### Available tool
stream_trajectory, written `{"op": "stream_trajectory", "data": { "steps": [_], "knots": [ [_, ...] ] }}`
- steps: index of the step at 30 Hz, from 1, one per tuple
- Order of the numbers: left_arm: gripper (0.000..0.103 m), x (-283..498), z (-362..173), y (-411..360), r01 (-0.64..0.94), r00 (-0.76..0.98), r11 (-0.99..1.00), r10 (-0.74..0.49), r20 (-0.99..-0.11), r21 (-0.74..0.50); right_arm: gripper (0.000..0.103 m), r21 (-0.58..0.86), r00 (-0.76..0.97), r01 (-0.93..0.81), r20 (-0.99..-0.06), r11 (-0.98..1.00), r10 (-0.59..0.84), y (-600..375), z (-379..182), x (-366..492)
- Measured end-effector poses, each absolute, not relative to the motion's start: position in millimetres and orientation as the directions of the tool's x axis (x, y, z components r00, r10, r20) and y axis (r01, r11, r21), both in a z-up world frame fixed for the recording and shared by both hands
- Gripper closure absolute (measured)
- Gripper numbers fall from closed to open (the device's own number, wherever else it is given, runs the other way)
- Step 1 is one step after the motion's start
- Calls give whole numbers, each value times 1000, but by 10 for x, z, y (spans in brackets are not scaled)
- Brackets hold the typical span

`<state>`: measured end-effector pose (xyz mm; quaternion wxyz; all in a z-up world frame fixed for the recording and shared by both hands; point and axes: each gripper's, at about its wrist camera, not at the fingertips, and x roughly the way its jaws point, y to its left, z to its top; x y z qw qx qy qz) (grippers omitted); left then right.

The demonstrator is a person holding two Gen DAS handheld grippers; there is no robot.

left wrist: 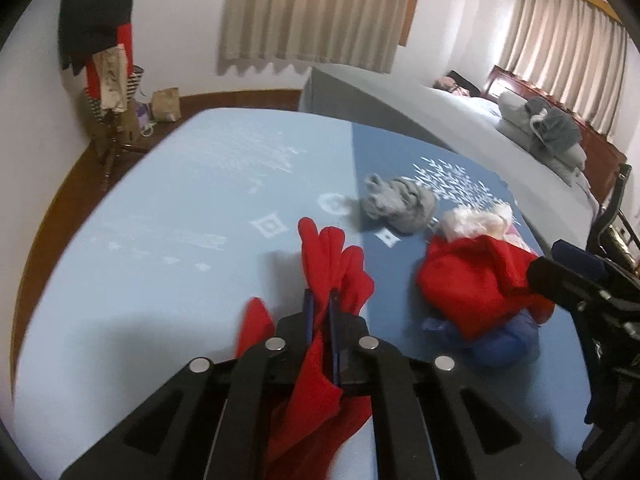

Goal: Collect trash
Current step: 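Lift the red glove with the left tool while the right tool grasps the red cloth, then carry the glove and red cloth over the black bin and release both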

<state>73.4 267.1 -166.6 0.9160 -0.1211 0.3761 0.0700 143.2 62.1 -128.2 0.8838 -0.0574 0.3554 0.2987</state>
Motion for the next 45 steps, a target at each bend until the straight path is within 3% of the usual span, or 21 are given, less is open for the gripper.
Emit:
{"op": "stream_trajectory", "data": {
  "steps": [7, 10, 13, 15, 20, 32, 45],
  "knots": [
    [96, 687, -1551, 2785, -233, 719, 958, 52, -693, -169, 22, 88, 538, -591, -698, 802, 473, 916, -1444, 1477],
    [96, 693, -1531, 2799, -230, 722, 958, 50, -690, -171, 30, 57, 535, -590, -719, 806, 443, 975, -1536, 1506],
    [96, 702, -1535, 2798, -229, 722, 958, 47, -691, -173, 46, 10, 538, -592, -739, 806, 404, 996, -1610, 1518],
    [96, 705, -1527, 2801, -230, 722, 957, 44, -691, -179, 69, 5, 530, -599, -747, 801, 401, 991, -1638, 1529],
    [96, 693, -1495, 2762, -223, 727, 959, 43, -686, -176, 87, 59, 493, -619, -747, 783, 446, 950, -1626, 1542],
    [96, 713, -1184, 2584, -181, 767, 967, 24, -641, -180, 91, 211, 501, -620, -635, 756, 588, 646, -1057, 1513],
    [96, 778, -836, 2181, -92, 813, 980, -28, -581, -175, 91, 252, 573, -583, -547, 773, 610, 61, -585, 1353]
  ]
}}
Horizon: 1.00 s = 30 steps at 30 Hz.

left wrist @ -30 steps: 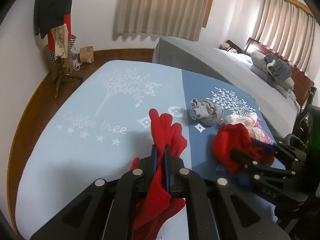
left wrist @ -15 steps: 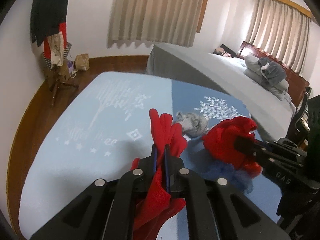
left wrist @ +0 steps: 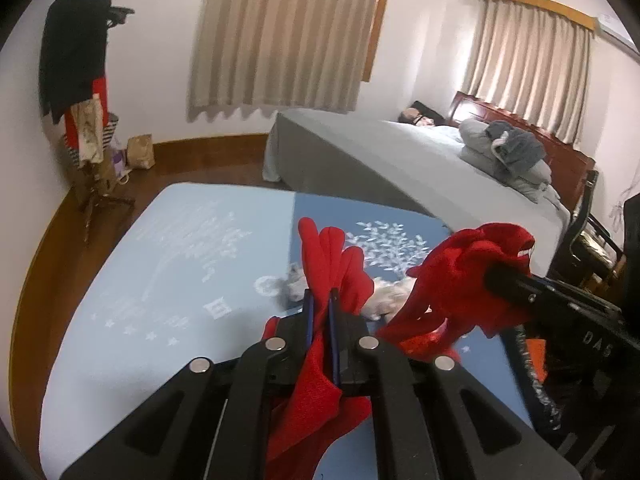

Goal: Collect trash
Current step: 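Carry the glove and red cloth over the black bin and release both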

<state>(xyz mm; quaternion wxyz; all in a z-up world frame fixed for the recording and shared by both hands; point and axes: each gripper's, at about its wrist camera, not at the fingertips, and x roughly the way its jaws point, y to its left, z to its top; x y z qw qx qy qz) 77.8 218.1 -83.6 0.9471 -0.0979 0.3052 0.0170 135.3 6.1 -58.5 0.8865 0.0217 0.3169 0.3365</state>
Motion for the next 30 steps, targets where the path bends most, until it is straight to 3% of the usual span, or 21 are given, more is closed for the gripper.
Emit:
{"op": "stream_trajectory", "data": {
  "steps": [17, 30],
  "knots": [
    [96, 816, -619, 1670, 17, 830, 982, -119, -544, -188, 92, 243, 649, -543, -485, 804, 586, -493, -287, 1209],
    [96, 1022, -421, 799, 204, 817, 958, -280, -504, -202, 92, 209, 775, -354, -479, 912, 411, -1573, -187, 1083]
  ]
}}
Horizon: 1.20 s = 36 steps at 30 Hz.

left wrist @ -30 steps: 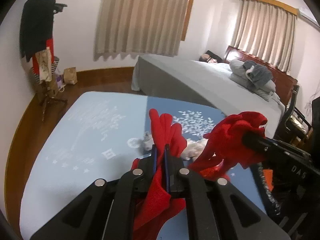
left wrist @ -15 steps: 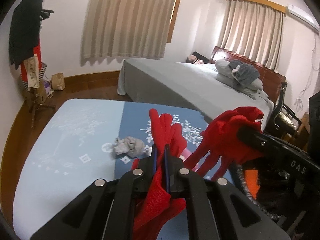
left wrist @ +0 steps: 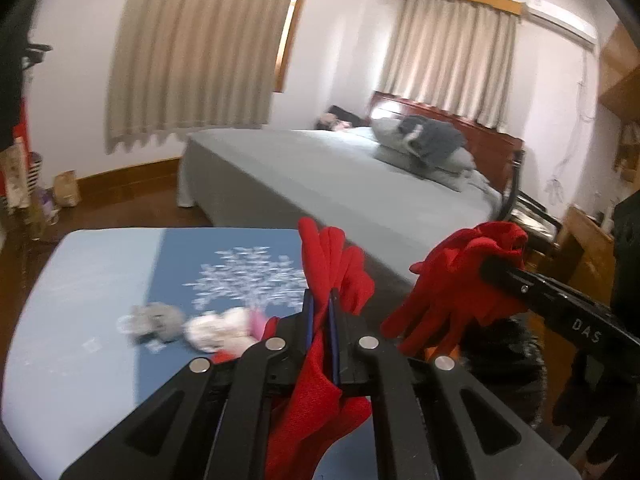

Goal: Collect trash
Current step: 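Carry the glove and red cloth over the black bin and release both, then move both tools back over the table toward the plastic bags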

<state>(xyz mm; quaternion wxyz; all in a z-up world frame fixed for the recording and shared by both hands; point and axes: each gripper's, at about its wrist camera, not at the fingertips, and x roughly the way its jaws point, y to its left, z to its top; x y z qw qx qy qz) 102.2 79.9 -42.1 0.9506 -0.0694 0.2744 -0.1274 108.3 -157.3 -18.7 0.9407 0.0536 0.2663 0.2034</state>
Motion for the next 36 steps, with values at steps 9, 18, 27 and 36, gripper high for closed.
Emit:
{"op": "stream_trajectory", "data": {
  "steps": [9, 18, 27, 36],
  "knots": [
    [96, 1203, -437, -119, 368, 766, 905, -425, -483, -212, 92, 186, 829, -175, -502, 967, 247, -2507, -357, 935],
    [96, 1337, -514, -959, 501, 697, 832, -550, -460, -237, 92, 164, 836, -64, -529, 984, 143, -3120, -566, 816],
    [53, 1478, -632, -1341, 546, 634, 793, -602, -485, -271, 54, 154, 829, 32, -557, 988, 60, -3412, -743, 747],
    [27, 1383, -663, -712, 414, 736, 894, -440, -514, -173, 7, 157, 840, 61, -542, 986, 35, -3299, -767, 712]
  ]
}}
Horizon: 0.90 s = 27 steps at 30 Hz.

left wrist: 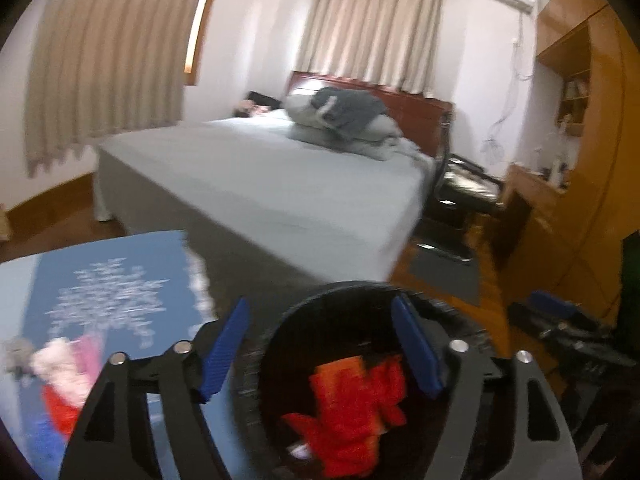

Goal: Collect trash
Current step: 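Move both tools back over the table toward the plastic bags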

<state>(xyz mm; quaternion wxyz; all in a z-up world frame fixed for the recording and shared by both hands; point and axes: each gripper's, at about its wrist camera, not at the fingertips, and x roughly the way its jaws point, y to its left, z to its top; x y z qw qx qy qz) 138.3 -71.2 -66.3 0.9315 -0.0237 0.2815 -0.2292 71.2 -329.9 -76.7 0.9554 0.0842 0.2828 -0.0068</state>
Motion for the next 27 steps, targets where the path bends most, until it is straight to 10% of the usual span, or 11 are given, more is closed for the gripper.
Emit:
{"op": "stream_trajectory", "data": {
  "steps": [15, 27],
  "knots": [
    [20, 894, -1061, 797, 48, 812, 999, -51, -582, -20, 7, 199, 800, -161, -548, 967, 246, -1974, -883, 960],
    [20, 824, -1478, 1228, -43, 760, 998, 5, -650, -42, 7, 164, 751, -276, -579, 947, 319, -1272, -1078, 1035]
  ]
}}
